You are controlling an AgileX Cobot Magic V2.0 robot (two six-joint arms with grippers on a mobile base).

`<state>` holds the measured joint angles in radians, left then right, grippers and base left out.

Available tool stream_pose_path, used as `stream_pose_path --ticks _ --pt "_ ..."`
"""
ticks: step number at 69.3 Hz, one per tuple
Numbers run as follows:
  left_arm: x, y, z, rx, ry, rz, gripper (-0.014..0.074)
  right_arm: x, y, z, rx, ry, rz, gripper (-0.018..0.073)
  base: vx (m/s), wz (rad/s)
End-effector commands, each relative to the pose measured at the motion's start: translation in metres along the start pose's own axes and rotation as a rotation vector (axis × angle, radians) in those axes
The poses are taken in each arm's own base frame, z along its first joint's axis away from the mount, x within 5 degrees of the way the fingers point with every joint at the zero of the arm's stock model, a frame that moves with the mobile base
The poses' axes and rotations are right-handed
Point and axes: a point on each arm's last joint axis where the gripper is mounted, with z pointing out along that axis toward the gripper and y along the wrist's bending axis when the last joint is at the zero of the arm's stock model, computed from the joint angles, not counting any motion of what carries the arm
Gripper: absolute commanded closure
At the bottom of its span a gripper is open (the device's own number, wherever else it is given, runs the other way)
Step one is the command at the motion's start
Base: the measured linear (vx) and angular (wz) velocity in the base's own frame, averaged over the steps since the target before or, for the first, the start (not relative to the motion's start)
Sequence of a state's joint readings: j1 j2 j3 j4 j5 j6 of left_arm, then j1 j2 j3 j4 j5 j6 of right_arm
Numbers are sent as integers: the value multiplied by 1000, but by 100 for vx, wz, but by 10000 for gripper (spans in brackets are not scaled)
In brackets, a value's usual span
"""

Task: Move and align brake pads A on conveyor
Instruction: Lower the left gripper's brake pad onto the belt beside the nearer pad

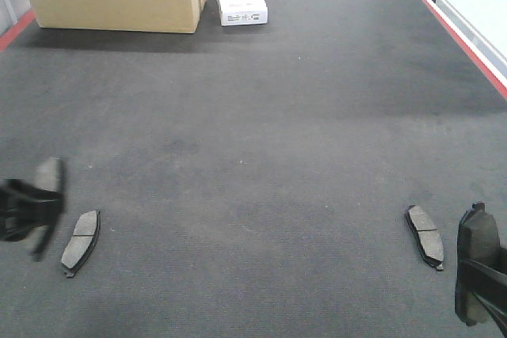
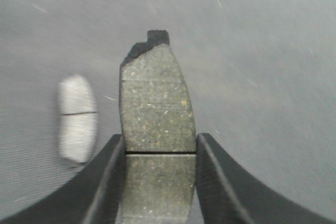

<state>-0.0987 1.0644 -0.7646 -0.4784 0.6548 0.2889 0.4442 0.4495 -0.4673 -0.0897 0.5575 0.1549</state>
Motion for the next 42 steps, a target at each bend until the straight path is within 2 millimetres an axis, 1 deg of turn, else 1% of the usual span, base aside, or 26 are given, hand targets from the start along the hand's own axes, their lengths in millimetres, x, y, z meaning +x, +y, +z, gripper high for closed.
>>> stream_pose_path --ticks 1,8,17,29,34,42 --pt "-19 -8 12 59 -73 11 561 -17 1 -4 -7 -114 -12 564 0 0" --pt "-17 -16 35 85 -26 32 556 -17 1 -4 -7 -114 -12 564 0 0" --pt "-14 -28 60 93 -9 46 556 -17 1 -4 -7 -114 -12 564 0 0" --pt "-9 -36 93 73 6 -4 556 -17 1 -4 -7 -114 -12 564 0 0" --pt "-5 -38 107 63 27 -18 556 -17 1 -4 -7 -114 -12 564 0 0" --pt "7 -41 136 41 80 -32 556 -17 1 -4 -7 -114 -12 564 0 0"
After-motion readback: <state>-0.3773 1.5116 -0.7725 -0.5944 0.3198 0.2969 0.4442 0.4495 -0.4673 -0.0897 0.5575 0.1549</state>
